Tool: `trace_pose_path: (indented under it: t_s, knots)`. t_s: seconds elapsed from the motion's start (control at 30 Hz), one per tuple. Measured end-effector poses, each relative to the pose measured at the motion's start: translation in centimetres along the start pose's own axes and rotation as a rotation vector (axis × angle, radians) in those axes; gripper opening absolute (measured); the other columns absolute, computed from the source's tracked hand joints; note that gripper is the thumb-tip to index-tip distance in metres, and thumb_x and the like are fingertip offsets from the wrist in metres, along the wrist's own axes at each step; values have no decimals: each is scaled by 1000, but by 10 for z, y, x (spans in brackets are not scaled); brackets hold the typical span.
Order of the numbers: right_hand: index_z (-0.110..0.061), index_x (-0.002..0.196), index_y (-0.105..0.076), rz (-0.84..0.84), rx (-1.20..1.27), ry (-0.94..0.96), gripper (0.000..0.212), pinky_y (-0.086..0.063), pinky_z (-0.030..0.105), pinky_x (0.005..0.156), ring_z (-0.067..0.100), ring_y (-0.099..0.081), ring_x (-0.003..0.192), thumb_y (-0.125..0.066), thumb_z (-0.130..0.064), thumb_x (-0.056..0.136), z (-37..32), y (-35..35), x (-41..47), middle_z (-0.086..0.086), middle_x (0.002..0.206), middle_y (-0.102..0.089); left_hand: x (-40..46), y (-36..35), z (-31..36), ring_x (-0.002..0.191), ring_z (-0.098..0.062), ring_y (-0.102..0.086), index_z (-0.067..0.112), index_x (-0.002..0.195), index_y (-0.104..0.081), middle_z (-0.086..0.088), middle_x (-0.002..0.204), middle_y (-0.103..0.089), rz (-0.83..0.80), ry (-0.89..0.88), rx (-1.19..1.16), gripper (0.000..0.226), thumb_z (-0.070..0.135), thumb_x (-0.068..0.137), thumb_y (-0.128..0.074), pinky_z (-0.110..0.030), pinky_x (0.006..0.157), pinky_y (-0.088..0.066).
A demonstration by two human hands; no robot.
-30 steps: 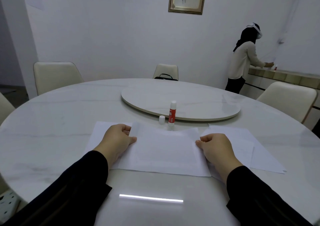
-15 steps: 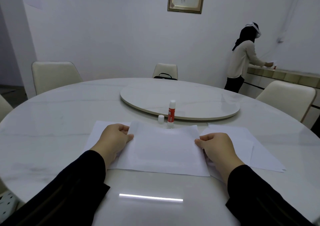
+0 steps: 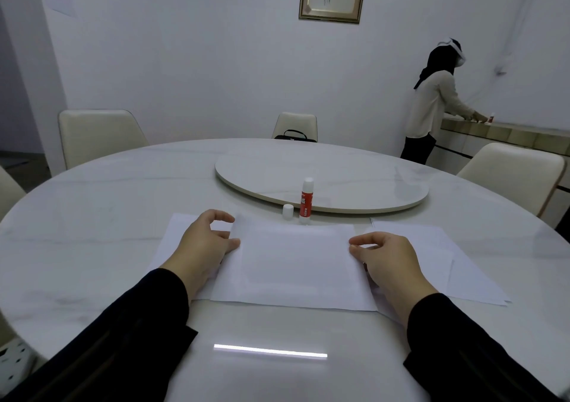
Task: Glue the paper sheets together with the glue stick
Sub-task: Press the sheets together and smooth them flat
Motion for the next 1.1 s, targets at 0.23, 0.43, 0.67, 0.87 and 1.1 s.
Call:
trace_pose_path:
  t_s: [0.23, 0.43, 0.67, 0.87, 1.1]
  knots:
    - [-25, 69, -72, 17, -19, 15, 14, -57, 38, 72, 20, -61, 64, -72, -14, 78, 0, 1, 0, 1, 71, -68, -2, 1, 0, 77, -29, -59, 14, 82, -63, -15, 94, -62, 6, -25, 10, 16, -1, 79, -69, -38, 67, -49]
    - [-25, 68, -71, 35, -62, 31, 16, -57, 41, 79, 22, -65, 77, -71, -14, 78, -2, 1, -1, 0, 74, -68, -4, -1, 2, 84, -27, -62, 14, 88, -69, -15, 103, -66, 17, -39, 79, 16, 0, 80, -68, -32, 72, -52]
    - [-22, 72, -71, 39, -81, 27, 12, -56, 38, 77, 23, -65, 80, -72, -13, 78, 1, 1, 1, 3, 77, -68, 1, -1, -1, 81, -23, -60, 18, 83, -68, -7, 92, -62, 35, -46, 132, 17, 2, 80, -69, -29, 66, -50]
    - [-20, 75, -69, 60, -287, 146, 9, -34, 13, 53, 1, -51, 68, -68, -13, 81, -6, 1, 1, -8, 74, -60, 4, -2, 2, 75, -12, -57, 21, 82, -66, 3, 81, -59, 87, -158, 391, 18, 7, 74, -75, -18, 56, -40]
    - [-19, 73, -66, 69, -512, 218, 12, -41, 24, 64, 15, -56, 70, -64, -11, 81, -12, -5, -2, 2, 81, -63, 2, -14, 10, 85, -13, -52, 14, 97, -66, -1, 97, -58, 64, -293, 729, 18, 10, 80, -69, -16, 70, -34]
Point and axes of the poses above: each hand's wrist, its own x-axis towards the middle knuckle, its own y-axis out of the back of the hand, z = x × y, the point moved 5 cm from there along x, towards the middle knuckle
